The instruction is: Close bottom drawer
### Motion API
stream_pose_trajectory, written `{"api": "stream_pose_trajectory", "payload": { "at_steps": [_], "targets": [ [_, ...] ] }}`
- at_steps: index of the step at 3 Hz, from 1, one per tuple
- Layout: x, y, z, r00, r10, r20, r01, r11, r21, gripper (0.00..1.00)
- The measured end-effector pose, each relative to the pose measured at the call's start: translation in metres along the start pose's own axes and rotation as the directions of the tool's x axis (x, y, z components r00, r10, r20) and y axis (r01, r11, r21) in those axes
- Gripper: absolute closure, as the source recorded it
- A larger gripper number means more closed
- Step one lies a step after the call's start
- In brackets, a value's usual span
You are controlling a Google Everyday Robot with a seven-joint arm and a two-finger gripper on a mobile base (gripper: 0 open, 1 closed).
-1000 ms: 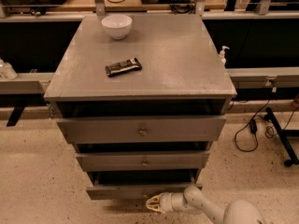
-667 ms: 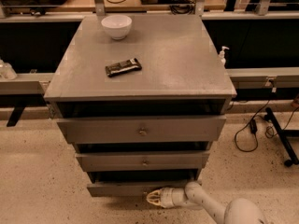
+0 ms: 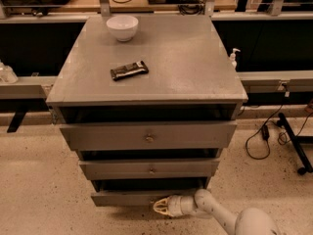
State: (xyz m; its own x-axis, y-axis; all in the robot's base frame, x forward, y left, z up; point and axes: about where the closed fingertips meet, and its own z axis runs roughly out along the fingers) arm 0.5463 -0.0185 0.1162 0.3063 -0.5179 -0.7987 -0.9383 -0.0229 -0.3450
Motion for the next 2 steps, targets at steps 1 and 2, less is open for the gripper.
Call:
{"api": "stream_pose_trajectory", "payload": {
  "at_steps": [1,2],
  "targets": [
    [-0.002,0.022,-0.001,1.000,-0.001,0.022,0.001,1.0000,-0.002,1.00],
    [0.000,0.045,0.006,1.000,0.012,0.026,-0.011,0.9995,-0.029,1.00]
  ]
}}
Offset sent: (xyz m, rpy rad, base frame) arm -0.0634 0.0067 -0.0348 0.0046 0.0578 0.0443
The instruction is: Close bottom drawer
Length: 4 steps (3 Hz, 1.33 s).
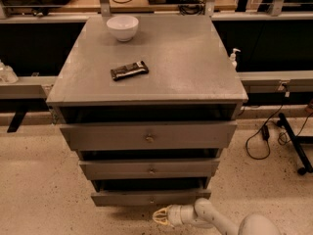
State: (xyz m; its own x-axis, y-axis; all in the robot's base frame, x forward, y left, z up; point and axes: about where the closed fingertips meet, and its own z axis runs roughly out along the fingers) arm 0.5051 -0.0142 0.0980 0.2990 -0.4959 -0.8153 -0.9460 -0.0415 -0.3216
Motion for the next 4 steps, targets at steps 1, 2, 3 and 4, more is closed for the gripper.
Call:
{"api": "stream_pose_trajectory", "payload": {
  "at_steps": [1,2,3,4],
  "targets": [
    [-0.001,0.003,0.007,1.000,-0.005,-0.011,0.005,0.9998,-0.020,1.00],
    [0.002,-0.015,0.010,0.999,-0.011,-0.031,0.010,0.9997,-0.020,1.00],
    [0.006,-0.052,0.005,0.998,-0.010,-0.056,0.011,0.9998,0.018,1.00],
    [0.015,-0.054,0.002,0.999,-0.006,-0.050,0.006,1.0000,0.001,1.00]
  ]
}}
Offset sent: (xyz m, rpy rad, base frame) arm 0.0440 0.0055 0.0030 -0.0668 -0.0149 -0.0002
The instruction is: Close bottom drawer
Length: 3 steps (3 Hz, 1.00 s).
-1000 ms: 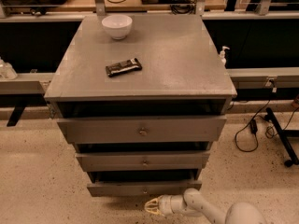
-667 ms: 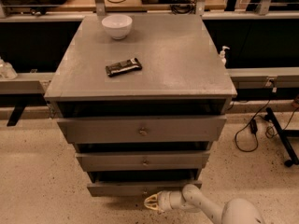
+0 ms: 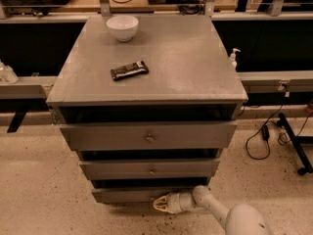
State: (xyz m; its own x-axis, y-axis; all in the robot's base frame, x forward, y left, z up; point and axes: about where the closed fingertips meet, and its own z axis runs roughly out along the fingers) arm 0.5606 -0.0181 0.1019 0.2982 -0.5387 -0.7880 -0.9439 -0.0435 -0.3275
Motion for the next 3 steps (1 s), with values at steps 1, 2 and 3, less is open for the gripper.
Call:
{"api": "stream_pose_trajectory", "payload": {
  "at_steps": [1,2,3],
  "targets": [
    [0.015,0.044,0.006,1.000,0.010,0.013,-0.009,0.9984,-0.057,1.00],
    [0.011,0.048,0.008,1.000,-0.003,0.016,0.004,0.9985,-0.054,1.00],
    [0.009,0.036,0.011,1.000,-0.015,0.007,0.015,0.9993,-0.033,1.00]
  ]
}}
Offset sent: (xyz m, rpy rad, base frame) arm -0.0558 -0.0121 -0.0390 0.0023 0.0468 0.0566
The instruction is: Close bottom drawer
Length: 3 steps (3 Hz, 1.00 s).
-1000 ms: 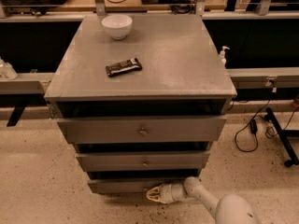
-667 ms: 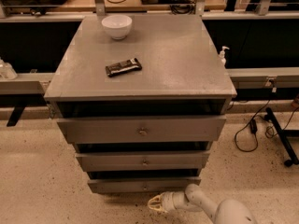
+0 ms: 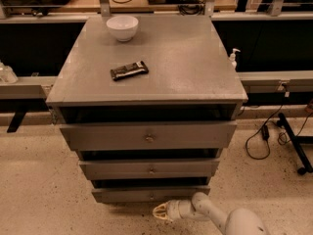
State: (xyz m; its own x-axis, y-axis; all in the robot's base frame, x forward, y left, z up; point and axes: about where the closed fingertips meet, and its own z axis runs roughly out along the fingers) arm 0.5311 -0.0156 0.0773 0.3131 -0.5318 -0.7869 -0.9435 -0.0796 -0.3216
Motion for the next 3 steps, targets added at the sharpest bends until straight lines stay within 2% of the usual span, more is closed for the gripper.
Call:
{"api": "stream_pose_trajectory", "payload": {
  "at_steps": [2,3],
  "targets": [
    [0.010,-0.042,-0.008,1.000,-0.024,-0.011,0.024,0.9991,0.034,1.00],
    [0.009,-0.041,-0.008,1.000,-0.024,-0.011,0.025,0.9991,0.034,1.00]
  ]
}}
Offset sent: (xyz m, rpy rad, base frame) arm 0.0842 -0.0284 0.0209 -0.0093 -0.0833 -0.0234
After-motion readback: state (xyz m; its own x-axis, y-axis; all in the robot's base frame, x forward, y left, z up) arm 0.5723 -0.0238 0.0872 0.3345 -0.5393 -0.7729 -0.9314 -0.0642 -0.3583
